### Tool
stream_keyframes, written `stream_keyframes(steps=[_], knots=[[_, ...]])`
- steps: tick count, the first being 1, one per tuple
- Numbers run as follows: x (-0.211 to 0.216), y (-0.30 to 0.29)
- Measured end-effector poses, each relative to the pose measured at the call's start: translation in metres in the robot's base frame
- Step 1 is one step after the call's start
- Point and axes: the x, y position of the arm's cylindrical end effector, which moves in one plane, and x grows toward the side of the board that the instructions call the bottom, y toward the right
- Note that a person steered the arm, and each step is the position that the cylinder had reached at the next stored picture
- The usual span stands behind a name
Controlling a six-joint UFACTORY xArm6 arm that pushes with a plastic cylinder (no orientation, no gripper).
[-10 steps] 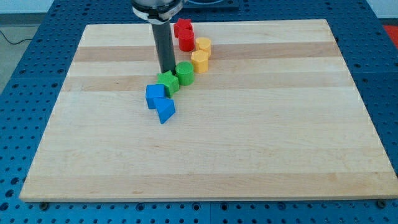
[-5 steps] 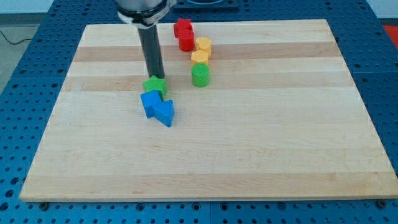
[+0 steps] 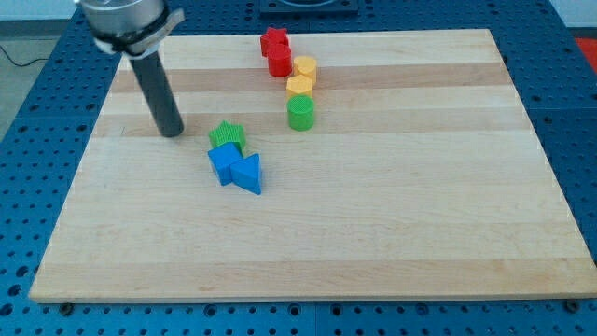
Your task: Push green blocks to the bottom of the yellow hexagon
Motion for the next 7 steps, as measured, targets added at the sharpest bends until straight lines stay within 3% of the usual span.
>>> stream_keyframes(steps=[5,7], knots=[[-0.003,0.097],[0.013,0.070]])
